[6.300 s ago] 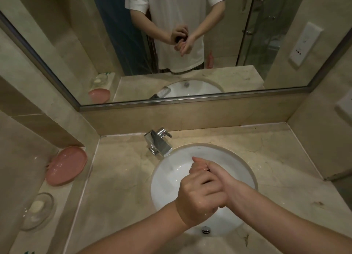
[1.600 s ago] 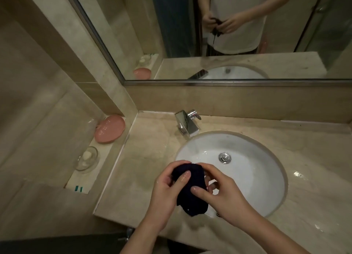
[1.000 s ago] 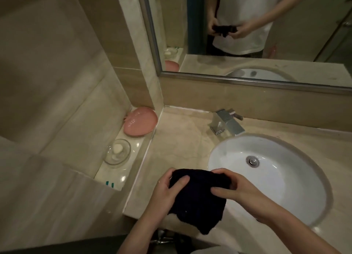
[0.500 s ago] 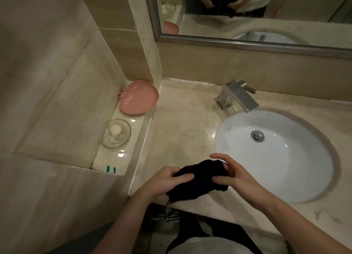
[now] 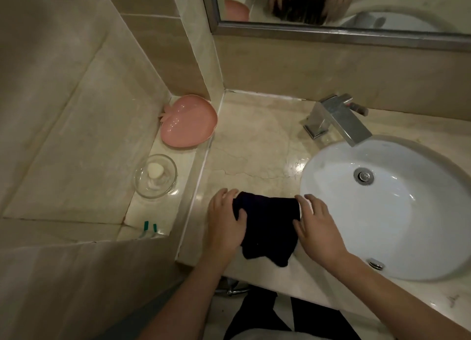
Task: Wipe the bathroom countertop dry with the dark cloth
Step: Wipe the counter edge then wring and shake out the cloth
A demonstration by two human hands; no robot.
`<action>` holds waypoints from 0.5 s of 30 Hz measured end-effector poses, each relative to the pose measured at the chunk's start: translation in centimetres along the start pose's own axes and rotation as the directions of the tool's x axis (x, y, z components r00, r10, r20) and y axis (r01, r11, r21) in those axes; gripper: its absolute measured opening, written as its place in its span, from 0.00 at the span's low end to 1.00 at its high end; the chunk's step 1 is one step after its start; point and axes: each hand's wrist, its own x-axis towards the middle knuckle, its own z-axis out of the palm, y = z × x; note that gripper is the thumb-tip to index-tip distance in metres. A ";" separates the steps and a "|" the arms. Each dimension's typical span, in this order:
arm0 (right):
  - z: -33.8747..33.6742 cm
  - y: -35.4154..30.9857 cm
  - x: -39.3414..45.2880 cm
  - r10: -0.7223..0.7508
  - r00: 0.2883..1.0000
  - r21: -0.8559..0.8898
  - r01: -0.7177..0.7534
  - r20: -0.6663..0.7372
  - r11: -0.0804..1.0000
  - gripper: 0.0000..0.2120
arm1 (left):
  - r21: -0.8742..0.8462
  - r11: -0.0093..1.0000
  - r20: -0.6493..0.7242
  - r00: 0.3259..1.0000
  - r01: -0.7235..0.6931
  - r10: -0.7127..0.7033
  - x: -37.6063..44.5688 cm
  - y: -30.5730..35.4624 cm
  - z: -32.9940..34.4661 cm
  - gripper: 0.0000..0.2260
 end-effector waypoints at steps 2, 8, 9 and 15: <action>1.7 -0.6 -0.9 -0.209 0.978 -0.042 0.208 -0.024 0.977 0.26 | 0.092 0.989 -0.029 0.992 -0.118 0.121 -1.3 -1.3 2.0 0.20; 5.5 -2.4 2.4 -0.600 0.794 -0.115 0.608 0.104 0.785 0.23 | 0.128 0.958 0.037 0.967 -0.255 0.253 -2.4 -5.9 4.9 0.23; 6.0 -2.4 3.7 -0.633 0.758 -0.128 0.651 0.155 0.748 0.24 | 0.041 0.981 -0.032 0.981 -0.188 0.190 -2.0 -6.1 4.7 0.22; 5.8 -1.4 12.0 -0.662 0.729 -0.138 0.684 0.175 0.716 0.32 | 0.016 0.998 -0.380 0.923 -0.060 0.062 1.3 -6.4 5.0 0.21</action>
